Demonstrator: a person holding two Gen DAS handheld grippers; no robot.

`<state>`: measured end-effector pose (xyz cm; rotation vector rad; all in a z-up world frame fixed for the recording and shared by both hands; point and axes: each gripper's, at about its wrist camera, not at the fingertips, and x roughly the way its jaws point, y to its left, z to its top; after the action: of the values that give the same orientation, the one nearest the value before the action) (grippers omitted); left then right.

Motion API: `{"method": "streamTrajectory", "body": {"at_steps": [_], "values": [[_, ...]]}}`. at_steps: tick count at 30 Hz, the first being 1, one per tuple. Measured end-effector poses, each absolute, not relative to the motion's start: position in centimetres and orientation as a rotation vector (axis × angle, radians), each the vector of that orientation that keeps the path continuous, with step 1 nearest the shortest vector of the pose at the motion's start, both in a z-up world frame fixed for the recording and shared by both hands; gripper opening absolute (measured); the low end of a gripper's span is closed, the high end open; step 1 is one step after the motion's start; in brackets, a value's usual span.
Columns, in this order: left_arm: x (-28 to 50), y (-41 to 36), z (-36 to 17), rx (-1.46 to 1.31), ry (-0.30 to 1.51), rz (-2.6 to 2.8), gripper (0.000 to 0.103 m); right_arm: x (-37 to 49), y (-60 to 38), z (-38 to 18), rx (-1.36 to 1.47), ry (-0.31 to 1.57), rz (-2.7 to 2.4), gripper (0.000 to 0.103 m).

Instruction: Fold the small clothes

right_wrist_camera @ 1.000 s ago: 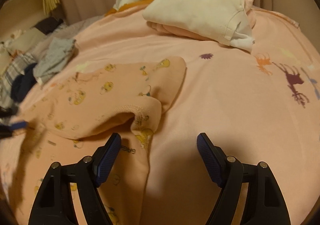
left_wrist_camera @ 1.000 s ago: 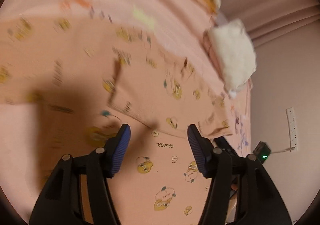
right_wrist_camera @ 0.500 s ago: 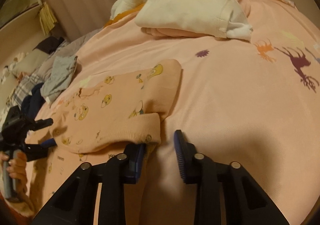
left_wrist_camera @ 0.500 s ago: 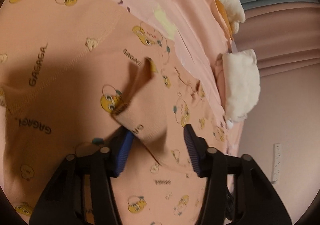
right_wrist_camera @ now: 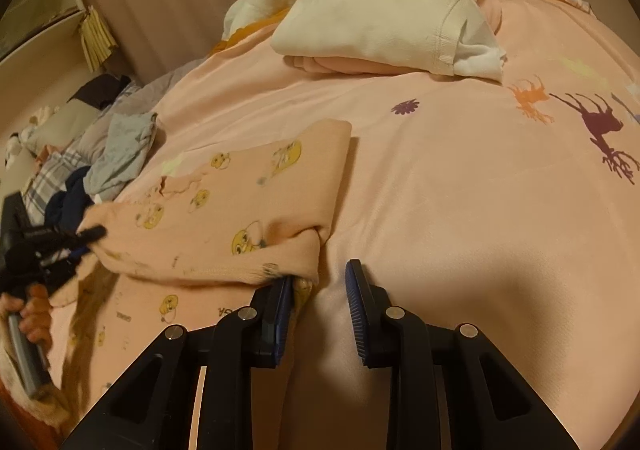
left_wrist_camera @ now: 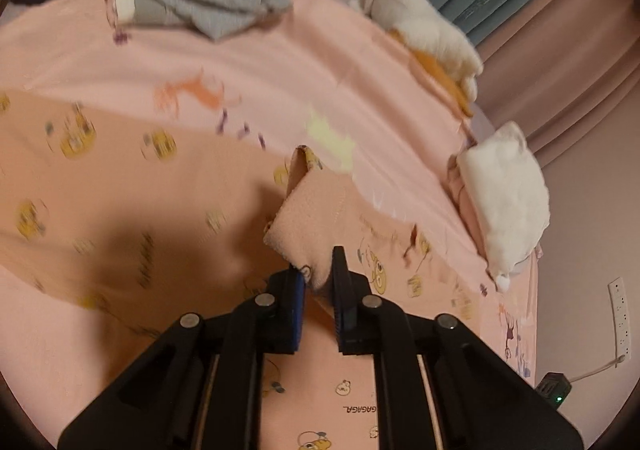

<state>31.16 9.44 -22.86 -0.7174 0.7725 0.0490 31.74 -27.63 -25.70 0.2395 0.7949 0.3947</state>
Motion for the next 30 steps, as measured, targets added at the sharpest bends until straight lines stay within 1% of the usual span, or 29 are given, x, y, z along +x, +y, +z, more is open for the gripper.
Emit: {"method": "streamTrajectory", "body": {"at_steps": [1,3,6,7,10,13,15,17,19,22,27,28,30], "values": [[31.0,10.0,-22.7,-0.723,0.762,0.061,0.012,31.7,-27.5,-25.7,0.234,0.795,0.395,0.026],[30.9,10.9,-22.8,-0.733,0.759,0.073,0.012,31.8,-27.4,-25.7,0.227,0.8,0.392,0.026],[31.0,11.3,-23.9,-0.712,0.813,0.093,0.013,31.9,-27.4,-25.7,0.227,0.801,0.405,0.026],[31.3,11.4,-24.9,-0.693,0.857,0.11,0.017,31.9,-27.4,-25.8,0.226,0.806,0.408,0.026],[31.1,12.6,-26.4,-0.741,0.915,0.139,0.024,32.0,-27.5,-25.9,0.237,0.815,0.415,0.026],[30.5,15.0,-27.0,-0.912,0.906,0.107,0.028,32.1,-27.6,-26.0,0.245,0.819,0.42,0.026],[29.8,16.4,-26.4,-0.958,0.899,0.158,0.035,32.1,-27.6,-26.0,0.247,0.821,0.42,0.026],[28.6,17.8,-25.1,-0.952,0.848,0.203,0.043,32.1,-27.6,-26.0,0.25,0.824,0.421,0.027],[27.7,18.5,-24.0,-0.925,0.8,0.213,0.047,32.1,-27.7,-26.0,0.252,0.825,0.423,0.027],[27.3,18.5,-23.7,-0.897,0.819,0.232,0.048,32.1,-27.7,-26.0,0.246,0.825,0.42,0.027],[29.6,16.1,-25.9,-0.901,0.916,0.172,0.049,32.1,-27.7,-26.0,0.247,0.824,0.422,0.027],[30.0,15.8,-26.3,-0.879,0.929,0.166,0.051,32.1,-27.7,-26.0,0.246,0.825,0.422,0.027],[30.9,14.8,-26.8,-0.779,0.944,0.181,0.048,32.1,-27.7,-26.0,0.247,0.825,0.423,0.027]]}}
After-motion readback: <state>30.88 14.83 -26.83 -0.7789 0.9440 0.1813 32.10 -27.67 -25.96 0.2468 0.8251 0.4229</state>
